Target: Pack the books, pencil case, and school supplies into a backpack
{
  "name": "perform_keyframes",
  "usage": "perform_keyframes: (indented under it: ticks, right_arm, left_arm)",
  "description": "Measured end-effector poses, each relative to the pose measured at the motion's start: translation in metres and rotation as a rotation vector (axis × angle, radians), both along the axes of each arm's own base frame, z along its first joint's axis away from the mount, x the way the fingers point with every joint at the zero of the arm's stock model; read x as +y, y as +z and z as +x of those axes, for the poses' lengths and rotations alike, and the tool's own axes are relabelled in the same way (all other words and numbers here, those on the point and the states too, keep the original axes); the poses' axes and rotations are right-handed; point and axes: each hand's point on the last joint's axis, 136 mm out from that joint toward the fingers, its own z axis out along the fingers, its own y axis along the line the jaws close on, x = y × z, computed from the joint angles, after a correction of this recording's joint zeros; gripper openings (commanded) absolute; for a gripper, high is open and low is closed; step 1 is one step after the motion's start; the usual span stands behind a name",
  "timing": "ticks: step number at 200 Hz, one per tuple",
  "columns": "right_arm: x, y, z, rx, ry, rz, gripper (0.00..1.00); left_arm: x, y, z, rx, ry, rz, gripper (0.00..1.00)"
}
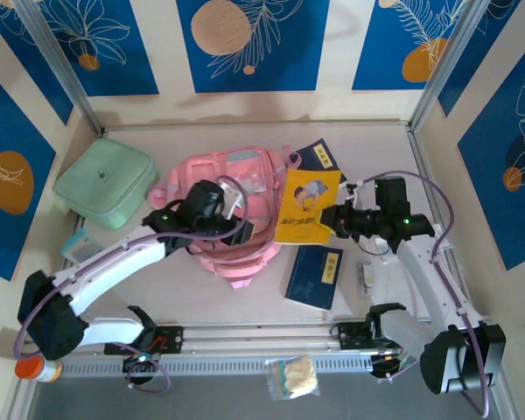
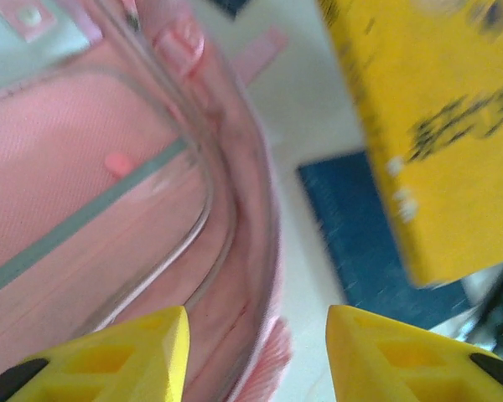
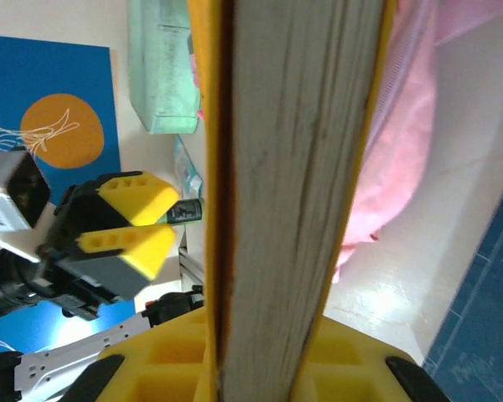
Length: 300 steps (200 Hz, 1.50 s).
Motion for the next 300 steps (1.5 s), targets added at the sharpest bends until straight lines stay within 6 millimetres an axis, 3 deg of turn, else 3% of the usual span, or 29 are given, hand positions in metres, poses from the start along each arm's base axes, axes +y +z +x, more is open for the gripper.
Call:
perform_keyframes:
  ticks: [37,53,117,143,162,187,207,238,300]
  right_arm:
    - [-0.015,-0.017,-0.005,0.051,-0.044,-0.012,0.00]
    - [-0.016,-0.018,-0.006,0.056,-0.049,-0.009,0.00]
    - [-0.015,-0.014,-0.011,0.048,-0.038,0.015,0.00]
    - [-0.015,-0.013,-0.011,0.045,-0.037,0.020,0.00]
    - [-0.016,-0.013,-0.010,0.043,-0.041,0.024,0.00]
    - [-0.016,-0.013,-0.008,0.039,-0.041,0.026,0.00]
    - [-0.017,-0.014,-0.008,0.043,-0.043,0.028,0.00]
    - [-0.018,-0.014,-0.007,0.042,-0.046,0.028,0.00]
    - [-0.018,-0.013,-0.020,0.075,-0.022,0.020,0.00]
  left_arm:
    - [0.000,-0.050,-0.002,-0.030,-0.124,0.270,0.63]
    - [0.002,-0.065,0.002,-0.026,-0.163,0.355,0.64]
    - [0.011,-0.095,0.034,-0.095,-0.182,0.587,0.65]
    - [0.009,-0.095,0.036,-0.127,-0.207,0.610,0.53]
    - [0.008,-0.099,0.044,-0.151,-0.208,0.637,0.32]
    - [0.008,-0.110,0.050,-0.157,-0.218,0.687,0.14]
    - [0.007,-0.105,0.053,-0.174,-0.226,0.688,0.00]
    - [0.006,-0.086,0.055,-0.222,-0.221,0.665,0.00]
    - [0.008,-0.015,0.069,-0.358,-0.127,0.603,0.00]
